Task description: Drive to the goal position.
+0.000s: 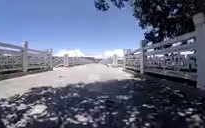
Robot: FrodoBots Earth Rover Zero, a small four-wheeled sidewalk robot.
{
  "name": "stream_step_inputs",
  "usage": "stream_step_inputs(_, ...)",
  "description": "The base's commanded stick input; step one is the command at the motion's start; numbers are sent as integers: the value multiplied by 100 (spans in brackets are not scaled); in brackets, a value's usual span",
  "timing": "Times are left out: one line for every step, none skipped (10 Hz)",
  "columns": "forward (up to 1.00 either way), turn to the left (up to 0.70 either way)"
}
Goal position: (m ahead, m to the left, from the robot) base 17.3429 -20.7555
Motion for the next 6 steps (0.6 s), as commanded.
stream_step_inputs(70, 0)
stream_step_inputs(70, 0)
stream_step_inputs(70, 0)
stream_step_inputs(70, 0)
stream_step_inputs(70, 0)
stream_step_inputs(70, 0)
